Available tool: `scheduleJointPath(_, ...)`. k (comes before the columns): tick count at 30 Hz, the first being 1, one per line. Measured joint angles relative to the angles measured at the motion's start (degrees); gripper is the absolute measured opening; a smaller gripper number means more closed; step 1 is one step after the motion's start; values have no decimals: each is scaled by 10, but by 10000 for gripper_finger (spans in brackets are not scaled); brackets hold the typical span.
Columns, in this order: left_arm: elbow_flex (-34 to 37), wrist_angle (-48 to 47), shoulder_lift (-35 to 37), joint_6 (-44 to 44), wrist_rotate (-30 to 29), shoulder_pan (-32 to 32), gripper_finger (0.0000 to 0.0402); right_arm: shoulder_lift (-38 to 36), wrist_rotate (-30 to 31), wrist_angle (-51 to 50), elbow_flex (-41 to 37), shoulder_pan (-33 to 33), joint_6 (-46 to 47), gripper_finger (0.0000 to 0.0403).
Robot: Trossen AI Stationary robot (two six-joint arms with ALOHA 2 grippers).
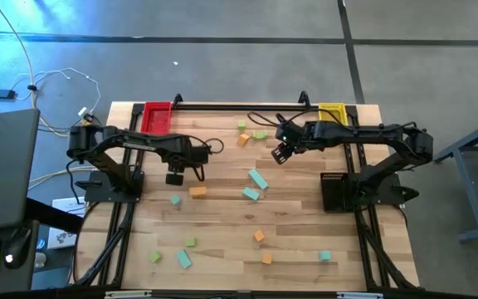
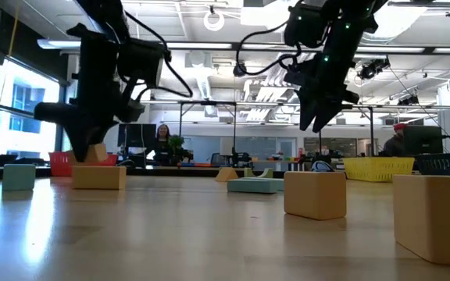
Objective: Sort & place blocks by color
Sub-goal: Put the yellow block into the red bin
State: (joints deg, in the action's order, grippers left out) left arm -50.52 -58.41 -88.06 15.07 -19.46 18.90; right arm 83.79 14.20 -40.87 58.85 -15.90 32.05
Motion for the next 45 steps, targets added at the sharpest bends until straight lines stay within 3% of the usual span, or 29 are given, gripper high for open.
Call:
scheduleJointPath(10, 0, 90, 85, 1, -65, 93, 101, 0, 76, 65, 0, 26, -101, 188)
scheduleJointPath(14, -1, 139, 103, -1, -84, 142, 101, 0, 85, 114, 0, 24, -160, 188)
scheduleJointPath(22, -1, 182, 106, -23, -182, 237, 101, 0, 93, 181, 0, 24, -263, 188)
scheduleJointPath(30, -1, 198, 106, -105, -183, 308, 105, 0, 93, 190, 0, 24, -340, 188)
scheduleJointPath(45, -1, 277, 105, -188, -137, 346, 108, 0, 101, 199, -28, 24, -301, 188)
